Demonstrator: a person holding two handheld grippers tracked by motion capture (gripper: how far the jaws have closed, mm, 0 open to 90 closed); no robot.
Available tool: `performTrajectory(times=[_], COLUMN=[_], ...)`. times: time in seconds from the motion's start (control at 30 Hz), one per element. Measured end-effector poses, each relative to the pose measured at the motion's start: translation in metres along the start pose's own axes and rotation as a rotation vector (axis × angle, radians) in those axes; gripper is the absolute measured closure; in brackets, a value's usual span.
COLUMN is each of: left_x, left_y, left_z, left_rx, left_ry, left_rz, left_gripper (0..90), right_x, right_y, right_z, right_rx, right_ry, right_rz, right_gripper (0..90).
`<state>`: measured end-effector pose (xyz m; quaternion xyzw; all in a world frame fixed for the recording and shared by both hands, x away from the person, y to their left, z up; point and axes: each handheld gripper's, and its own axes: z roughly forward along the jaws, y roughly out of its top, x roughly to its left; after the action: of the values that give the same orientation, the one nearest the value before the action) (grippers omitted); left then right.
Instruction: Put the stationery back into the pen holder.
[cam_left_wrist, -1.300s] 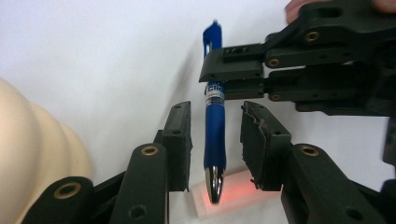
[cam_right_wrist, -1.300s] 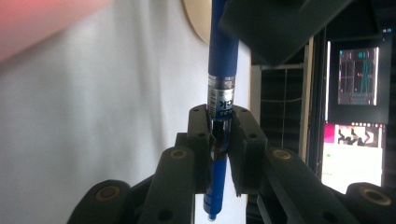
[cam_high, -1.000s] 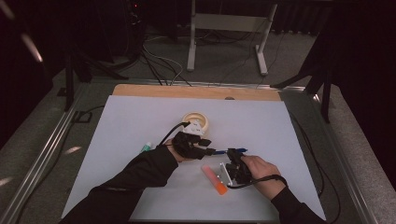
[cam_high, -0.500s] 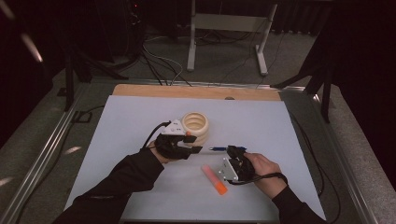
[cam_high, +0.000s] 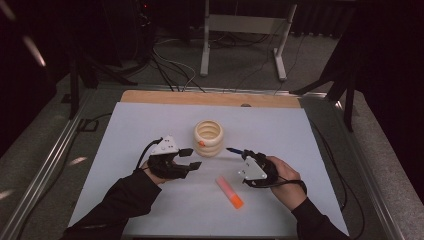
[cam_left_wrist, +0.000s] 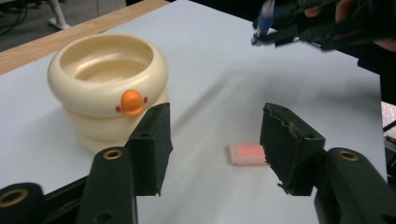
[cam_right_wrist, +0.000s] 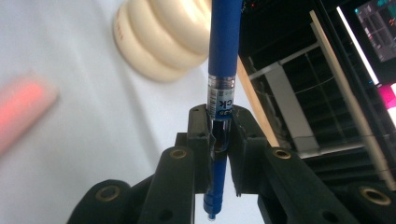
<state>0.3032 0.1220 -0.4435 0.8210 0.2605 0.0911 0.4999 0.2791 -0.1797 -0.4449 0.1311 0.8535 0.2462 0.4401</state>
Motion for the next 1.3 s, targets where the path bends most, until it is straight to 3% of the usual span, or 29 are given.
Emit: performTrajectory(times=[0.07, 0.1, 0.17, 0.3, 0.5, 0.63, 0.73, 1.0, 1.3], left_x=[-0.002, -0.002, -0.004, -0.008, -0.010, -0.009, -0.009, -0.012, -0.011], left_y=[-0.004, -0.004, -0.008, -0.017, -0.028, -0.033, -0.036, -0.043, -0.048], left_z=[-0.001, -0.001, 0.000, 0.000, 0.000, 0.000, 0.000, 0.001, 0.000], left_rx=[-0.008, -0.008, -0.006, -0.013, -0.025, -0.038, -0.037, -0.037, -0.066], left_ry=[0.002, 0.002, 0.012, 0.031, -0.001, -0.030, -0.044, -0.040, -0.030], left_rz=[0.000, 0.000, -0.002, -0.014, -0.030, -0.056, -0.066, -0.054, -0.042], left_gripper=[38.5, 37.3, 35.3, 26.3, 15.8, 11.3, 2.6, 0.2, 0.2], right_x=[-0.006, -0.006, -0.014, -0.026, -0.037, -0.040, -0.041, -0.042, -0.053], right_y=[0.002, 0.002, 0.004, 0.007, 0.014, 0.018, 0.026, 0.036, 0.052], right_z=[-0.001, -0.001, -0.002, -0.002, -0.004, -0.002, 0.001, 0.012, 0.023], right_rx=[-0.010, -0.010, -0.026, -0.051, -0.099, -0.113, -0.134, -0.164, -0.211], right_ry=[0.015, 0.015, 0.042, 0.081, 0.123, 0.132, 0.138, 0.157, 0.173], right_rz=[0.046, 0.046, 0.130, 0.243, 0.358, 0.376, 0.393, 0.418, 0.499], right_gripper=[79.7, 79.7, 79.7, 79.7, 79.7, 79.7, 79.7, 79.7, 79.7])
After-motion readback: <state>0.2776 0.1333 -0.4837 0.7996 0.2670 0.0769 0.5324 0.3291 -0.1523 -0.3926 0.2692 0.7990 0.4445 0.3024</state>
